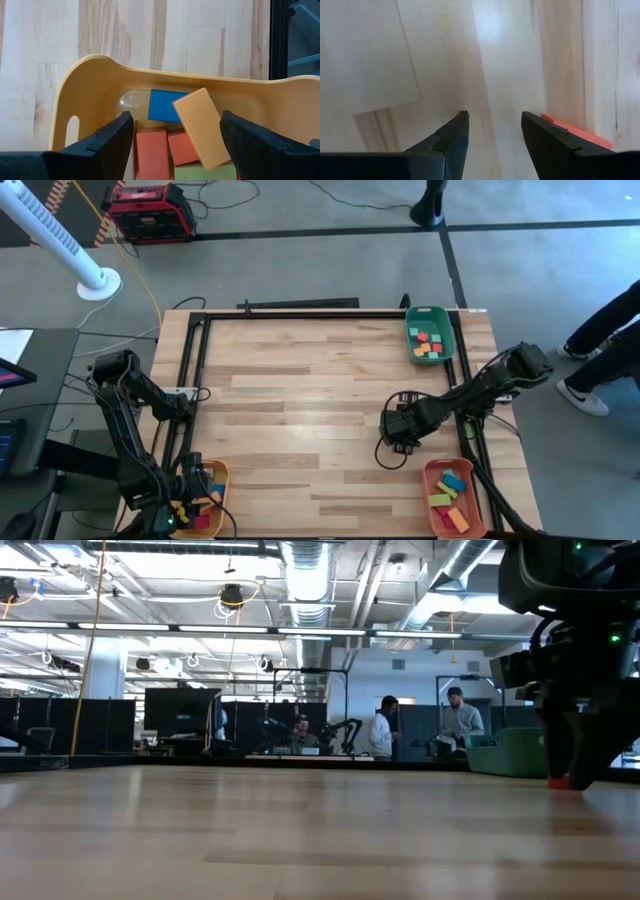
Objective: Sort blocks by size
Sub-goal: Put the orange rectangle block into the orange bin
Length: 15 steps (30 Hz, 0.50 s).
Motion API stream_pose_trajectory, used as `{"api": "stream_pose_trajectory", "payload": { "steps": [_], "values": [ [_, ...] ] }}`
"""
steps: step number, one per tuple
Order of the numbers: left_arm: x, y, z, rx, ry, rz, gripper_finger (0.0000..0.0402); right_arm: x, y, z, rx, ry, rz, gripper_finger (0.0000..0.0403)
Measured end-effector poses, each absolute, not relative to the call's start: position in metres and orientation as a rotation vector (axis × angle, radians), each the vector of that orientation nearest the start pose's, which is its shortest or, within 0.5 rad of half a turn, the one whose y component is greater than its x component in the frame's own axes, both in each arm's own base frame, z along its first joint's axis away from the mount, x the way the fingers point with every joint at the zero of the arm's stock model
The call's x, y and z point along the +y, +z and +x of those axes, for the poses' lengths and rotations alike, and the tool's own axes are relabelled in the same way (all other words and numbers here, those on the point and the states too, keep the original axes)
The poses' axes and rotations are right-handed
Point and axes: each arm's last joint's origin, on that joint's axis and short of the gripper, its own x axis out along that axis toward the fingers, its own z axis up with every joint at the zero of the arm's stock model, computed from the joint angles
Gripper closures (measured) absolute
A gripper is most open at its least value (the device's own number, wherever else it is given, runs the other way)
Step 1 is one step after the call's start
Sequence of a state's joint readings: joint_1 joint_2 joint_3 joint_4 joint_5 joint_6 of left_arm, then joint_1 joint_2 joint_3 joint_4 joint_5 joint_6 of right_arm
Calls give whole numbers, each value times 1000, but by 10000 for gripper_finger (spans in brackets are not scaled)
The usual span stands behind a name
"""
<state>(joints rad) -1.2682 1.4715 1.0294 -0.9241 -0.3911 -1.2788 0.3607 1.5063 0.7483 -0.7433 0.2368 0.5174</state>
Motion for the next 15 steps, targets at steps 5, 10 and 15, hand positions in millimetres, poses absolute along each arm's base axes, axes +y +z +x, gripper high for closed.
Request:
{"api": "stream_pose_trajectory", "payload": {
  "steps": [5, 10, 15],
  "values": [
    [-245, 223, 88, 1138, -21, -96, 116, 76, 146, 216, 1404, -265, -14, 186],
    [-245, 223, 88, 1138, -21, -96, 116, 78, 146, 215, 1404, -264, -14, 186],
    [-245, 223, 88, 1138, -21, -96, 116, 74, 146, 211, 1445, -300, -9, 186]
  ]
}}
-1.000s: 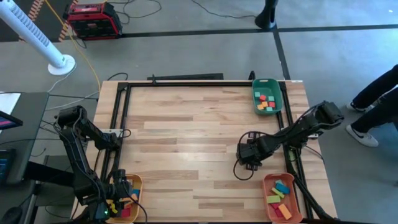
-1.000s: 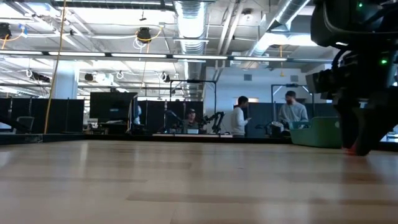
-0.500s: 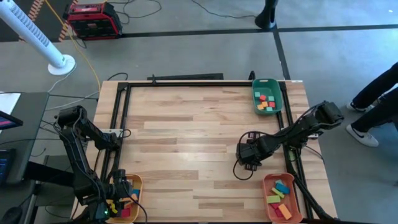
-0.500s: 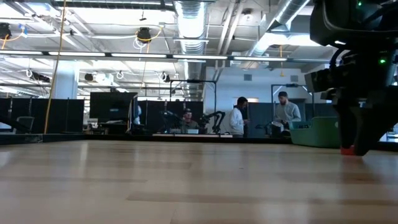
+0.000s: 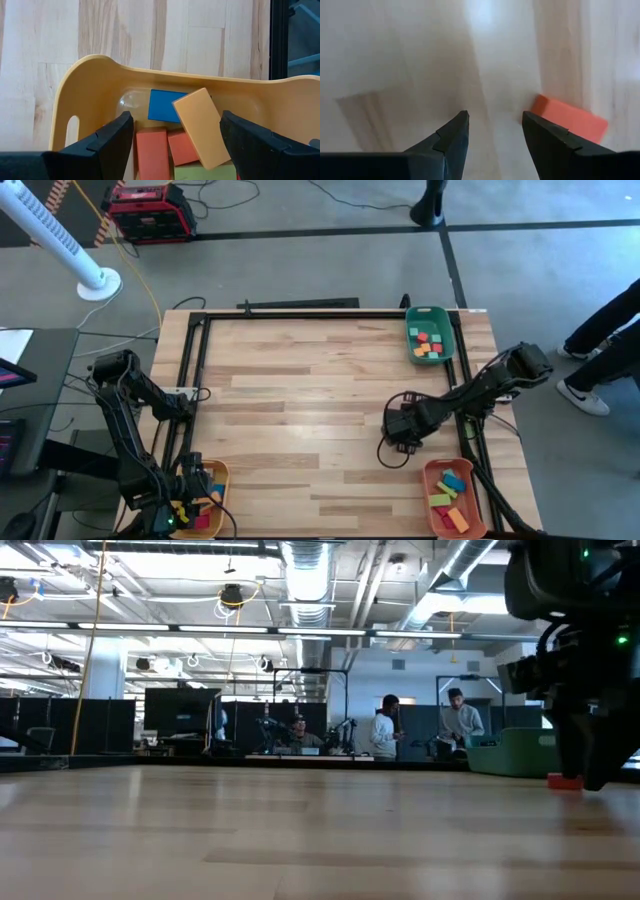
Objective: Sort blocks by size
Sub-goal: Put the orange rectangle block into the orange bin
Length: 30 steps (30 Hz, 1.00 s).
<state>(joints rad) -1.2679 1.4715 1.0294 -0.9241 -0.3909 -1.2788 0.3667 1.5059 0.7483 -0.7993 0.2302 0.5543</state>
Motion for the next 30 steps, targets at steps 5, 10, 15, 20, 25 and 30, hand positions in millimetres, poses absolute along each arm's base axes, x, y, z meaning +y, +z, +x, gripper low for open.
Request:
{"api": "stream_pose_trajectory", "payload": {
  "steps": [5, 10, 15, 20, 25, 30],
  "values": [
    [-245, 223, 88, 1138, -21, -96, 116, 72, 146, 205, 1495, -345, -3, 186],
    [-245, 223, 88, 1138, -21, -96, 116, 76, 147, 201, 1515, -338, -7, 186],
    [-245, 223, 88, 1138, -21, -96, 116, 76, 147, 201, 1510, -352, 9, 186],
    [-245, 223, 88, 1138, -21, -96, 116, 76, 147, 201, 1505, -371, 23, 186],
    [-245, 223, 88, 1138, -21, -96, 116, 74, 147, 202, 1490, -409, 21, 186],
    [-245, 223, 88, 1138, -21, -96, 116, 70, 147, 201, 1489, -462, 39, 186]
  ]
}}
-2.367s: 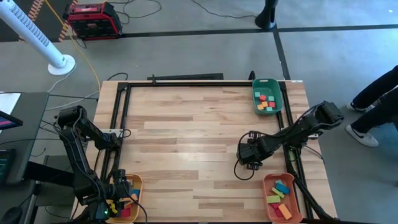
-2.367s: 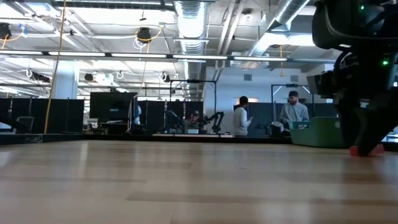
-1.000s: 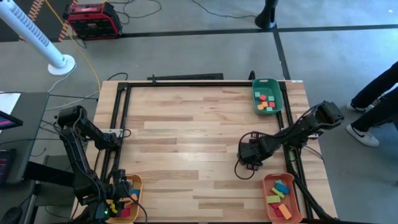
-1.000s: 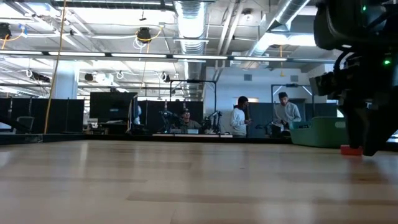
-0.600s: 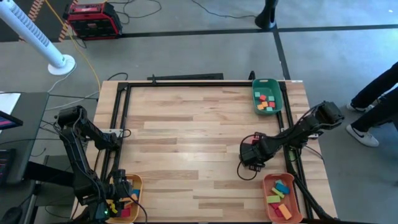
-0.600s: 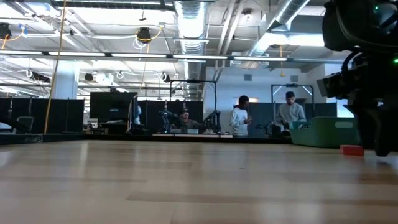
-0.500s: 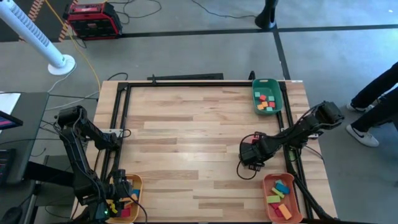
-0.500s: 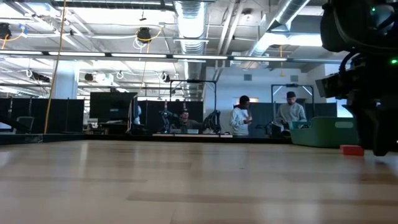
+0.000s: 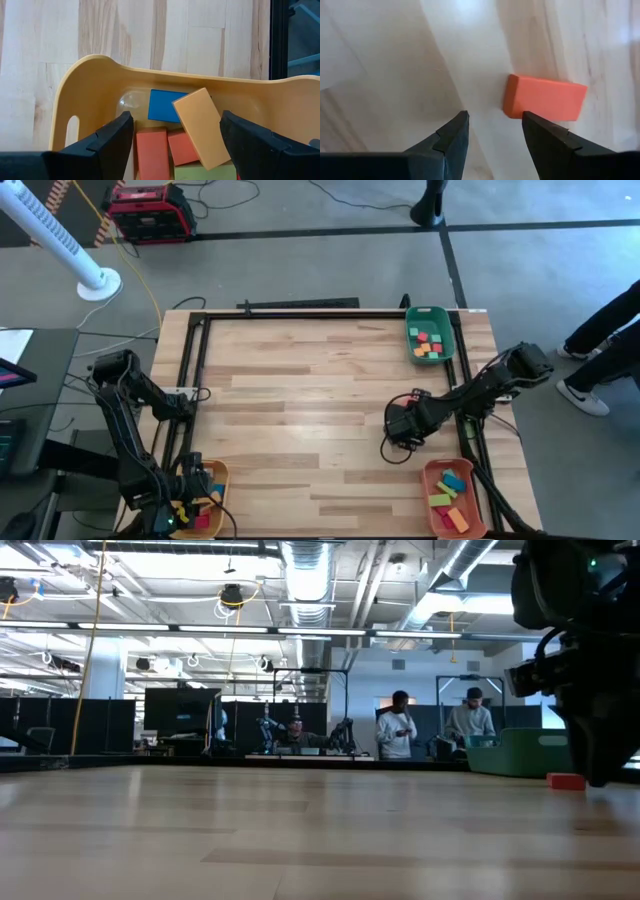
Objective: Sort blocks by size
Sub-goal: Put the orange rectangle block into the orange bin
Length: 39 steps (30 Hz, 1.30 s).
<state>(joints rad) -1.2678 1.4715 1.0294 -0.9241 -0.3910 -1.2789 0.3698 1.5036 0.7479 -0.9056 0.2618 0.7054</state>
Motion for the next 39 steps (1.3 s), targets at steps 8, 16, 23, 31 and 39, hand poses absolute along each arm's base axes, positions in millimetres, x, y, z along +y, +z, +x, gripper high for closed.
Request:
{"api": "stream_pose_trajectory", "payload": {
  "steps": [8, 16, 23, 31, 39],
  "values": [
    [-245, 223, 88, 1138, -21, -96, 116, 69, 147, 203, 1464, -478, 25, 186],
    [-245, 223, 88, 1138, -21, -96, 116, 65, 147, 209, 1420, -495, 82, 186],
    [-245, 223, 88, 1138, -21, -96, 116, 61, 147, 213, 1395, -502, 110, 186],
    [-245, 223, 88, 1138, -21, -96, 116, 63, 147, 217, 1362, -481, 123, 186],
    [-245, 223, 88, 1138, -21, -96, 116, 64, 147, 222, 1322, -457, 136, 186]
  ]
}}
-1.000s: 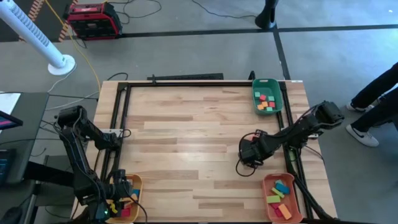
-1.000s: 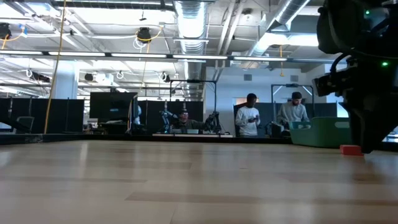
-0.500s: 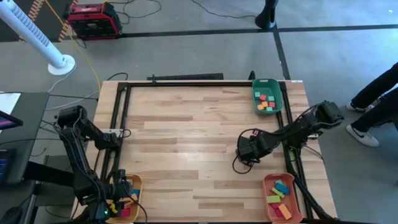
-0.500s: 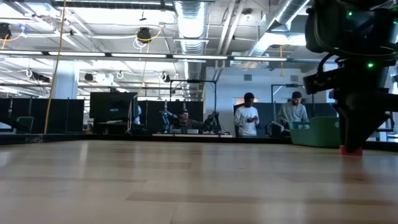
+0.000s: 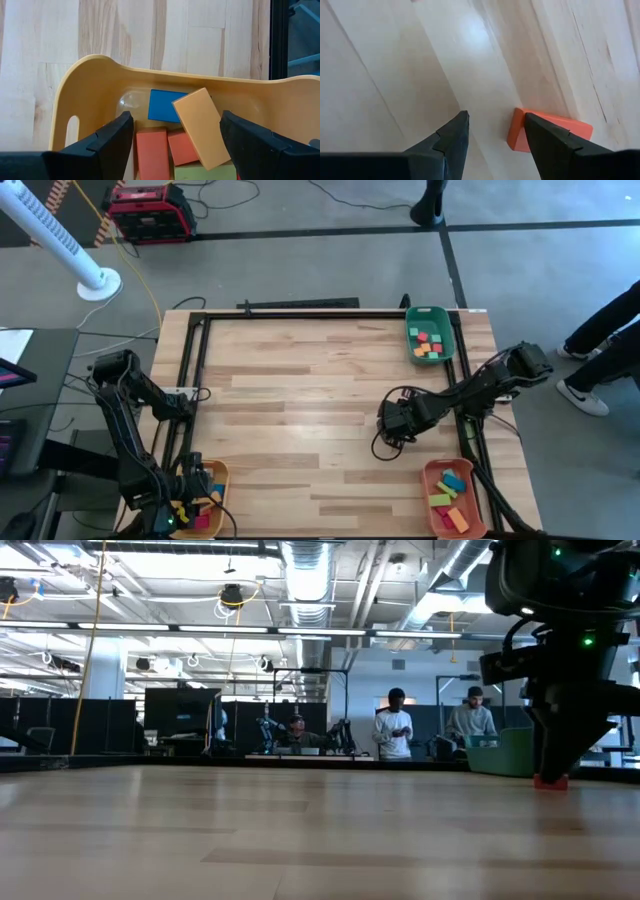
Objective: Sort blocks by size
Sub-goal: Put the orange rectangle block into the orange bin
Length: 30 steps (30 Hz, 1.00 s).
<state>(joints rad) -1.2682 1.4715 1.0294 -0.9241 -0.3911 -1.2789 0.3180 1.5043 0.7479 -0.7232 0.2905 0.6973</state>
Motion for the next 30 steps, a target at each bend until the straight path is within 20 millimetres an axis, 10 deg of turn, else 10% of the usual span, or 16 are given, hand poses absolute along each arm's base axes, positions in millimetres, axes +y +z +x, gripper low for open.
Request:
{"api": "stream_pose_trajectory", "payload": {
  "steps": [30],
  "values": [
    [-245, 223, 88, 1138, -21, -96, 116, 82, 157, 251, 1038, -213, 173, 186]
  ]
}}
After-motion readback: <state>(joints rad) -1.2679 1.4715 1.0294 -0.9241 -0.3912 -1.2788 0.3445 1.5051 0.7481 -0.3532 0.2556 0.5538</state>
